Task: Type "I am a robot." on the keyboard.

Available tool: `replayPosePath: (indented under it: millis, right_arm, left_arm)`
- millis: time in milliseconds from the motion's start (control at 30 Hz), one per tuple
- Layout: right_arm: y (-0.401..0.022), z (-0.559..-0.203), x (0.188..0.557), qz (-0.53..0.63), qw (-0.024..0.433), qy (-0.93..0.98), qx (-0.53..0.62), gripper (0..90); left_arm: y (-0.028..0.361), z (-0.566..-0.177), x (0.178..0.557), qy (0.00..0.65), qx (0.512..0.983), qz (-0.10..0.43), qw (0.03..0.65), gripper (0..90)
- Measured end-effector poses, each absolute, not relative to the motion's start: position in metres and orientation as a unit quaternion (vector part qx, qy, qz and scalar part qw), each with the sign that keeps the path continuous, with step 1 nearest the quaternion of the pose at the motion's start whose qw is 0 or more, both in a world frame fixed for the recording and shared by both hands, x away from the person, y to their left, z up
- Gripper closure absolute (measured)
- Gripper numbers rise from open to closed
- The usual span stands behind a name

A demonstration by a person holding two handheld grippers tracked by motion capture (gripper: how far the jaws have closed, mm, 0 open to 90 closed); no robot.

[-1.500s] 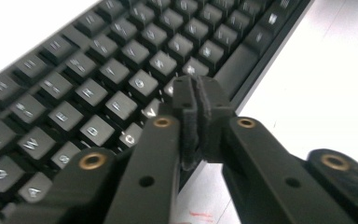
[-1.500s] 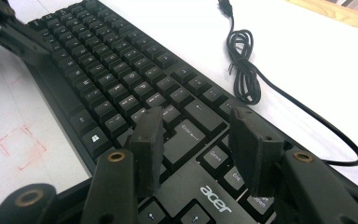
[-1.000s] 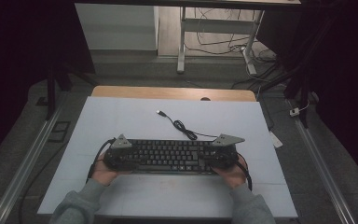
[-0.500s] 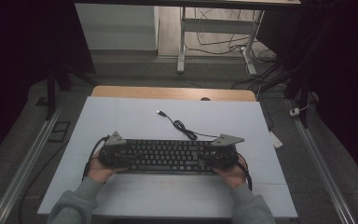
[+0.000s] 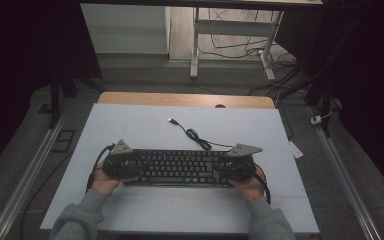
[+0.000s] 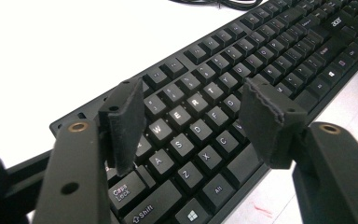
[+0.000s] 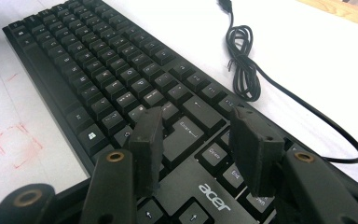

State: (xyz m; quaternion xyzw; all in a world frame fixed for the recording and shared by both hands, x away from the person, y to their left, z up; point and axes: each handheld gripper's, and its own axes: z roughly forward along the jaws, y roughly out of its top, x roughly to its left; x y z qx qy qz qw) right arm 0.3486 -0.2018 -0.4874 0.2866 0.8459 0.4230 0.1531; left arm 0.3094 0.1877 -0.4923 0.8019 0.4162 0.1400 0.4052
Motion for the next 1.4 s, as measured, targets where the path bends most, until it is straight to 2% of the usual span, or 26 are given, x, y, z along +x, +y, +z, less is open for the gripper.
replayPosePath:
  millis: [333,633,1400]
  right_arm:
    - [-0.202,-0.488,0.349,0.422,0.153,0.846,0.288,54.8]
    - [-0.202,-0.488,0.349,0.421,0.154,0.846,0.288,54.8]
    - [-0.202,-0.490,0.350,0.415,0.155,0.848,0.292,54.7]
  left_arm:
    - [0.194,-0.496,0.312,0.416,0.811,0.142,0.385,58.9]
    - [0.196,-0.501,0.315,0.414,0.827,0.136,0.355,88.2]
    - [0.189,-0.516,0.319,0.418,0.840,0.133,0.320,88.7]
